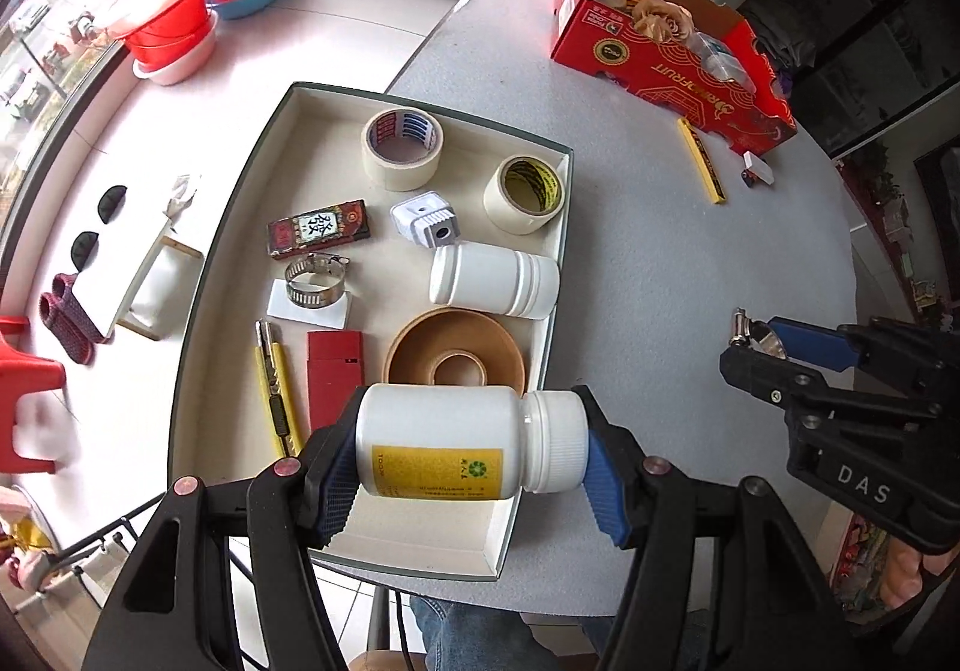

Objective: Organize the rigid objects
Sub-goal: 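Lift and carry the bottle and hose clamp over the tray, then drop the clamp into the wooden ring with the right gripper while the left releases the bottle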

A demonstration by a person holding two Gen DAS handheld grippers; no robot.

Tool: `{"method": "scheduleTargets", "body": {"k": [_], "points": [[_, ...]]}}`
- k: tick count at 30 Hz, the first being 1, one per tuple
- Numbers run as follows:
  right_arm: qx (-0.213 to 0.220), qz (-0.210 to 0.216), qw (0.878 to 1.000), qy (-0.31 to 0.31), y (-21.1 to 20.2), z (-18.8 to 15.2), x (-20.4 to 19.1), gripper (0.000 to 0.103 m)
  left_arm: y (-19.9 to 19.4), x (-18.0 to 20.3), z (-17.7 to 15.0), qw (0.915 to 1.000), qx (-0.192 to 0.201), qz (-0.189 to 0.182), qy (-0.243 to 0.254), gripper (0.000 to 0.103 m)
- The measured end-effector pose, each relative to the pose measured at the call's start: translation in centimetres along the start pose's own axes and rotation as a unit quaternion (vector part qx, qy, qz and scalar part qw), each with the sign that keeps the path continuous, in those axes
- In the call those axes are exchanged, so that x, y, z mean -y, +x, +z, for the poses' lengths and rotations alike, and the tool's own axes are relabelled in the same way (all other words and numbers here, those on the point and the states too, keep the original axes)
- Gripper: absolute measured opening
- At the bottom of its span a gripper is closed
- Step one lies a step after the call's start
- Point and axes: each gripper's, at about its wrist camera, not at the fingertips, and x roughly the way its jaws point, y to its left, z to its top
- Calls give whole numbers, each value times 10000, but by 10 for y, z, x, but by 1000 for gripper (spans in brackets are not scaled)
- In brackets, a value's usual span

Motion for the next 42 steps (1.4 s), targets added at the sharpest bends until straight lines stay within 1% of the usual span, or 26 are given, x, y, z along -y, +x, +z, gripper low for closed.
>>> {"method": "scheduleTargets", "body": {"k": [6, 11, 14, 22, 28, 32, 34, 35, 36, 37, 38, 39, 40, 41, 42], "points": [[-52, 293, 9990, -330, 7, 22, -38, 39, -1, -44, -6, 9980, 33, 300, -558, 67], [-77, 456, 9973, -579, 13, 36, -70, 39, 2, -67, -11, 9956, 13, 507, -787, 67], [-99, 508, 9962, -703, 18, 41, -87, 39, 6, -75, -14, 9945, -48, 556, -887, 67], [-305, 554, 9949, -782, 38, 48, -108, 39, 26, -79, -19, 9936, -285, 614, -905, 67], [-597, 591, 9944, -639, 59, 49, -108, 39, 42, -76, -20, 9933, -455, 646, -841, 67], [-673, 559, 9945, -581, 67, 48, -106, 39, 49, -74, -20, 9931, -531, 650, -815, 67], [-685, 556, 9945, -559, 68, 48, -105, 40, 50, -74, -19, 9933, -498, 625, -834, 67], [-701, 584, 9943, -548, 68, 48, -104, 47, 50, -74, -20, 9934, -489, 597, -851, 69], [-711, 617, 9941, -531, 68, 49, -103, 63, 50, -75, -20, 9934, -467, 551, -890, 71], [-691, 622, 9944, -508, 67, 49, -102, 73, 48, -76, -20, 9933, -418, 502, -952, 80], [-607, 608, 9952, -472, 64, 48, -100, 84, 46, -77, -21, 9931, -356, 470, -1012, 84], [-495, 601, 9960, -449, 60, 48, -98, 84, 44, -78, -21, 9928, -314, 464, -1059, 84], [-429, 612, 9962, -453, 56, 48, -97, 84, 44, -78, -22, 9923, -332, 485, -1090, 88], [-406, 621, 9962, -463, 54, 48, -96, 84, 44, -79, -21, 9919, -365, 540, -1092, 95], [-403, 620, 9961, -473, 51, 49, -95, 84, 44, -78, -21, 9917, -386, 620, -1062, 100]]}}
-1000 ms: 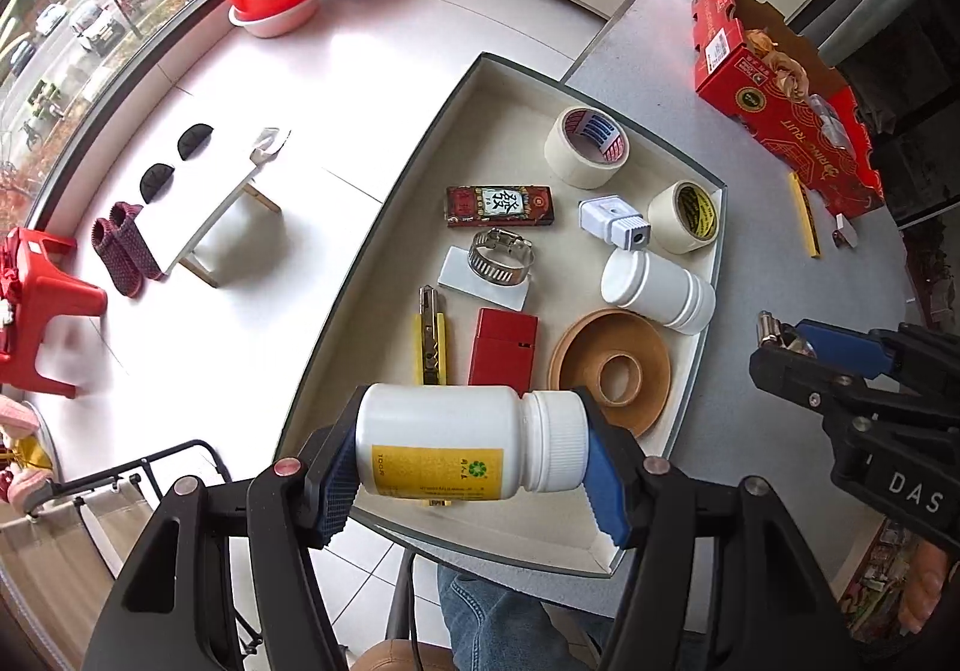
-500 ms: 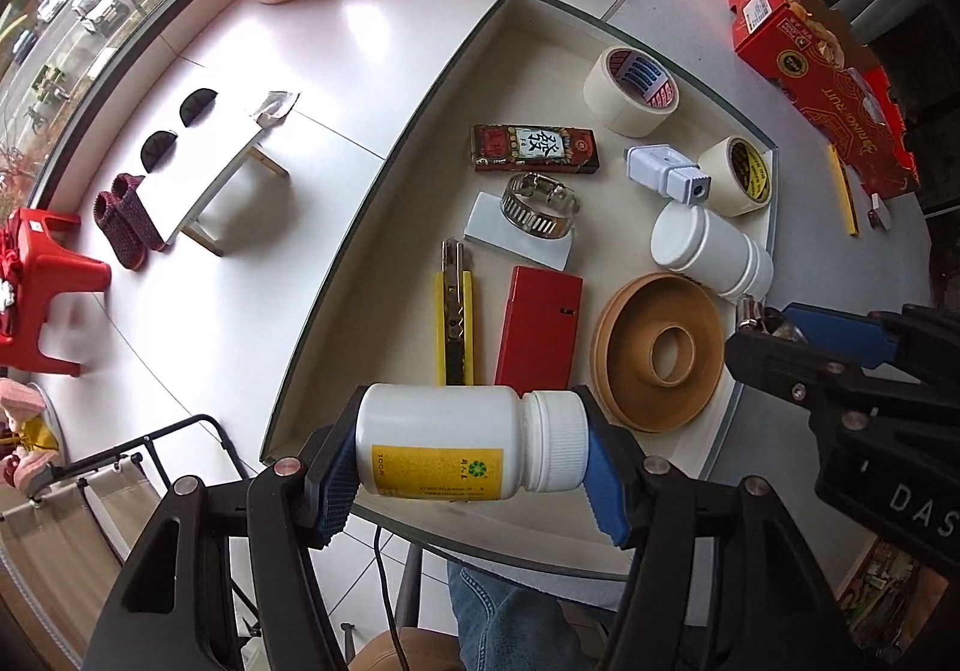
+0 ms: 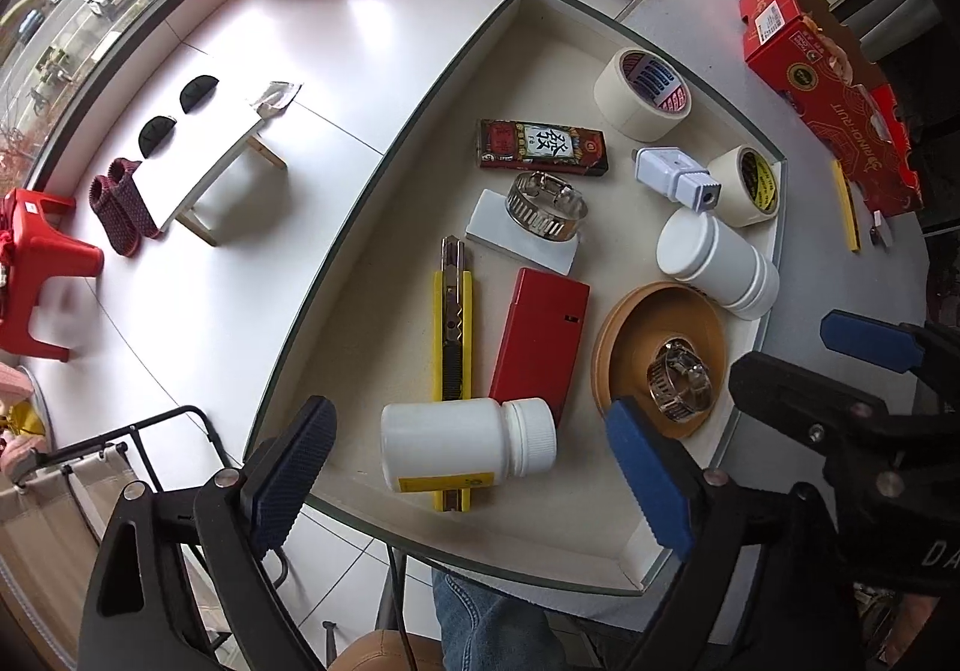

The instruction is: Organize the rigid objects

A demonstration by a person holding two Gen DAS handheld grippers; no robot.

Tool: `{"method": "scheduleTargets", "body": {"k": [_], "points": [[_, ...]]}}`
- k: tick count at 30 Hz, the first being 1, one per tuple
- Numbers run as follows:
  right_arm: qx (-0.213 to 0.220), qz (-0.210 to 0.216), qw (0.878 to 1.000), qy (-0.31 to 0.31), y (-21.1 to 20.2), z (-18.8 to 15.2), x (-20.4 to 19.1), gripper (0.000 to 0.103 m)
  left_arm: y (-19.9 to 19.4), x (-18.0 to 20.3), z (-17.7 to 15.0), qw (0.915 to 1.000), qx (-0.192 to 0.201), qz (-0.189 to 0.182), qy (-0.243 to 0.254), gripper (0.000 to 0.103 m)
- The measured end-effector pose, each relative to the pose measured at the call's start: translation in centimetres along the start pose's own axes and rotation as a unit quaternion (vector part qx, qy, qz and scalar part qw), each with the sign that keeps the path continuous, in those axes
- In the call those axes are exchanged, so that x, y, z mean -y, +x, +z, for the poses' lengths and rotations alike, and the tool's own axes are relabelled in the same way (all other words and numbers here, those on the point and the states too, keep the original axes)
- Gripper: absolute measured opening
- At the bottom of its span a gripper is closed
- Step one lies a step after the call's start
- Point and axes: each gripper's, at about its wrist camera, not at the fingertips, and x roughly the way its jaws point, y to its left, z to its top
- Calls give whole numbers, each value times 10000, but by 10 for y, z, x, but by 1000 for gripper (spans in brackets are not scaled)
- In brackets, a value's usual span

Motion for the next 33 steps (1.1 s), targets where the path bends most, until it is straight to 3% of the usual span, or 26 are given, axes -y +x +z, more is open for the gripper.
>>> {"method": "scheduleTargets", "body": {"k": [8, 10, 11, 19, 26, 33], "points": [[155, -17, 9999, 33, -18, -10, 6, 84, -13, 6, 0, 9988, 298, 267, 274, 103], [171, 23, 9998, 71, -22, -13, 7, 92, -18, 6, 0, 9990, 368, 114, 225, 103], [181, 33, 9998, 106, -23, -14, 7, 103, -19, 5, 1, 9992, 362, 34, 187, 103], [346, 328, 9984, 315, -34, -23, 12, 103, -15, 5, -2, 9997, -38, 140, 185, 103], [290, 203, 9992, 185, -34, -32, 6, 103, -22, 3, -15, 9990, 26, 401, 214, 103], [245, 239, 9993, 139, -33, -36, 2, 103, -24, 0, -21, 9991, -16, 415, 116, 103]]}}
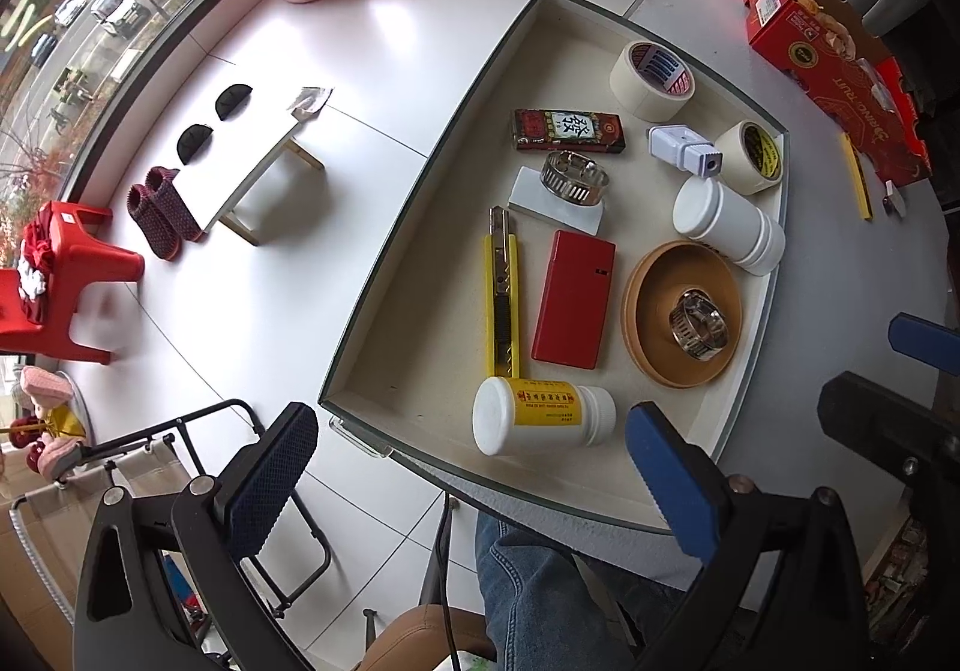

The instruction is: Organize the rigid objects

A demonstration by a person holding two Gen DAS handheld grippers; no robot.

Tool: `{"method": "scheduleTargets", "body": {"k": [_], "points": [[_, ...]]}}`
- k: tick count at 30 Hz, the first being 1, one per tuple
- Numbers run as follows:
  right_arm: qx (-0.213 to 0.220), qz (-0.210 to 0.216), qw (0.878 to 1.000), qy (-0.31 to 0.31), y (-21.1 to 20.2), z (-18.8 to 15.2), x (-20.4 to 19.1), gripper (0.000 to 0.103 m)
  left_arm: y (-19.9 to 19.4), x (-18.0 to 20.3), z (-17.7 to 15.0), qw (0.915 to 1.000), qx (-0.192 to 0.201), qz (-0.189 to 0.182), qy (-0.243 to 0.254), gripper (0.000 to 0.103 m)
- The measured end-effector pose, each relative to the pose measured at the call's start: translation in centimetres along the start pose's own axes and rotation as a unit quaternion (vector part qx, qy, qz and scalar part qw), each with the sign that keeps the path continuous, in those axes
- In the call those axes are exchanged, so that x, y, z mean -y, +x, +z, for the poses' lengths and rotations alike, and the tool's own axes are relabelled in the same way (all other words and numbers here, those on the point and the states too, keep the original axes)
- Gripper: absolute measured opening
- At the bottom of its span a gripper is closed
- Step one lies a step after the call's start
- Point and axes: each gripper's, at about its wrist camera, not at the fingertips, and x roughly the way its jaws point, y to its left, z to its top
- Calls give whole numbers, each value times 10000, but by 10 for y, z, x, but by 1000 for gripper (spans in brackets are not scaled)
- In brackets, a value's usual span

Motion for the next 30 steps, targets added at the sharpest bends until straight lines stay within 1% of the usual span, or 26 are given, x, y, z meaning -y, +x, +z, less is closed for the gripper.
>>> {"method": "scheduleTargets", "body": {"k": [11, 30], "points": [[17, 27, 10000, -74, -2, 1, -6, 103, -7, 4, -3, 9999, 38, 5, 100, 103], [18, -6, 9999, -133, -3, 6, -10, 103, -9, 3, -2, 10000, 31, -78, 17, 103]]}}
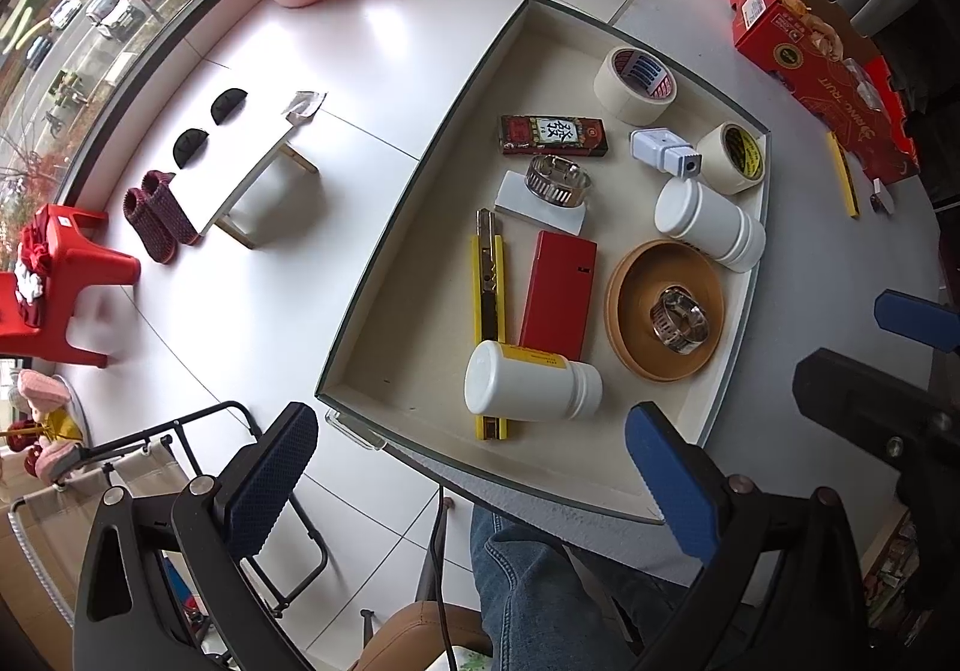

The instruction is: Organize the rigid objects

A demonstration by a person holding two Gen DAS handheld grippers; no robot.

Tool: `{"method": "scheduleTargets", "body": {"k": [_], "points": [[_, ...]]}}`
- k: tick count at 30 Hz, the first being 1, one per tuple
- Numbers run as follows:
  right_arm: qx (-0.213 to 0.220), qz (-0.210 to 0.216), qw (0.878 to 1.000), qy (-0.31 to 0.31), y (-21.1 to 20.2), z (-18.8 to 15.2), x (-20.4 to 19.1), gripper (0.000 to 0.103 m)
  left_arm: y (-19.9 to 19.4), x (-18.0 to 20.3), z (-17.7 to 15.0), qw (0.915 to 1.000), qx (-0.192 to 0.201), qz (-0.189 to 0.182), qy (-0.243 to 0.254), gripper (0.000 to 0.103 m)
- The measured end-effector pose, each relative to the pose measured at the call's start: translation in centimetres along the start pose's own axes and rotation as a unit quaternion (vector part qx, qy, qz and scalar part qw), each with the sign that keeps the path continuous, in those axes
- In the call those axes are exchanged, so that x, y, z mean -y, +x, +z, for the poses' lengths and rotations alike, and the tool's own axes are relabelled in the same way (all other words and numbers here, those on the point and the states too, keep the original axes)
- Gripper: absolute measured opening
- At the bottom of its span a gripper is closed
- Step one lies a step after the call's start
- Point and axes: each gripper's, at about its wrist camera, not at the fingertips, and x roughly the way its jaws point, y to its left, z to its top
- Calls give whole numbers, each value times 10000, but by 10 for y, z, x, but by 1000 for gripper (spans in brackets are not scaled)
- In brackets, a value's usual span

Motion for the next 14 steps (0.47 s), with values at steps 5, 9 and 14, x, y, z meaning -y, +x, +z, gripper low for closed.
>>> {"method": "scheduleTargets", "body": {"k": [5, 9, 14], "points": [[5, -8, 10000, -8, -2, 2, 2, 103, 0, 0, 1, 10000, -26, 3, 1, 103], [5, -15, 10000, -15, -3, 3, 3, 103, -1, 2, 2, 10000, 40, -12, -10, 103], [6, -6, 10000, -16, -3, 4, 4, 103, -2, 3, 3, 10000, 19, -29, 3, 102]]}}
